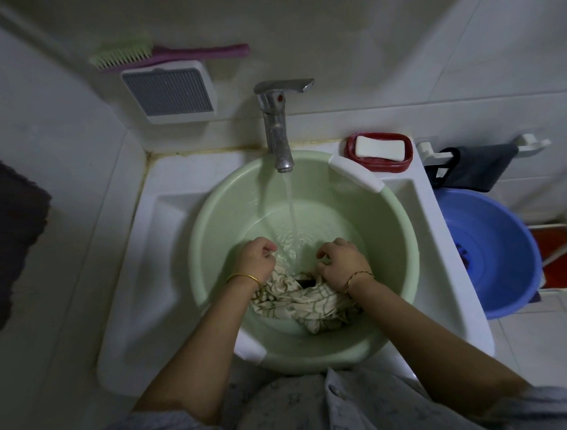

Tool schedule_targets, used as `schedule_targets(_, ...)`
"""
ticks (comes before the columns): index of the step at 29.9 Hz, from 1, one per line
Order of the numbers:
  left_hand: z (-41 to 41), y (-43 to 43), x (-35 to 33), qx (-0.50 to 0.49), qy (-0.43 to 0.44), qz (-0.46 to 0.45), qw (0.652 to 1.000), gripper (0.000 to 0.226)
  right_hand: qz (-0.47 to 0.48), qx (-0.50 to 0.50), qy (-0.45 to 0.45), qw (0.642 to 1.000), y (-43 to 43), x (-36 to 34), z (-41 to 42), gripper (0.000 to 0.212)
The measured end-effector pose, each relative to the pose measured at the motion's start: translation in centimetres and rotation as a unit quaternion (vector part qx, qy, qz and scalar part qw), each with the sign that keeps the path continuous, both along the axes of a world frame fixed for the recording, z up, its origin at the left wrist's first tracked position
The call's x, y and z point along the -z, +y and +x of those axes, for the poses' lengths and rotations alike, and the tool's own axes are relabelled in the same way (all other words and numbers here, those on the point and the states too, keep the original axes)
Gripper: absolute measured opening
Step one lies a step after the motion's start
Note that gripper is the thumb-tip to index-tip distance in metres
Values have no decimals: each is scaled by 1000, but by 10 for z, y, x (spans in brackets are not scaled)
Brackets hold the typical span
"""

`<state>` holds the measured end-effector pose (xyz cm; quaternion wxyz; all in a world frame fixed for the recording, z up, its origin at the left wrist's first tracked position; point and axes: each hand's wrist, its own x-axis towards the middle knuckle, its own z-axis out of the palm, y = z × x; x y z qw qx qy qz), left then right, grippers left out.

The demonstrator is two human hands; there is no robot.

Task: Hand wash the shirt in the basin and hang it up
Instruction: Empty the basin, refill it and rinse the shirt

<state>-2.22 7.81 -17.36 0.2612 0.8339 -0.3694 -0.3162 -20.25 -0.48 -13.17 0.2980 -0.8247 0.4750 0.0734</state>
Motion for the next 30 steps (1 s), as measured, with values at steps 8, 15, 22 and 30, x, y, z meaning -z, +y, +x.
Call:
schedule_targets(8,-1,0,-2,2,-7,2,1000,26,-2,-3,2,1000,0,0,0,31)
schedule_targets(15,-3,0,-6,-3,5,4,1000,30,-1,-5,2,1000,0,1,0,31)
schedule_targets(22,-2,0,-6,-4,5,9,1000,32,-2,-7,4,1000,0,0,0,31)
schedule_targets(30,-6,-1,-12,-8,7,7,1000,28,-1,-7,8,1000,0,1,0,32)
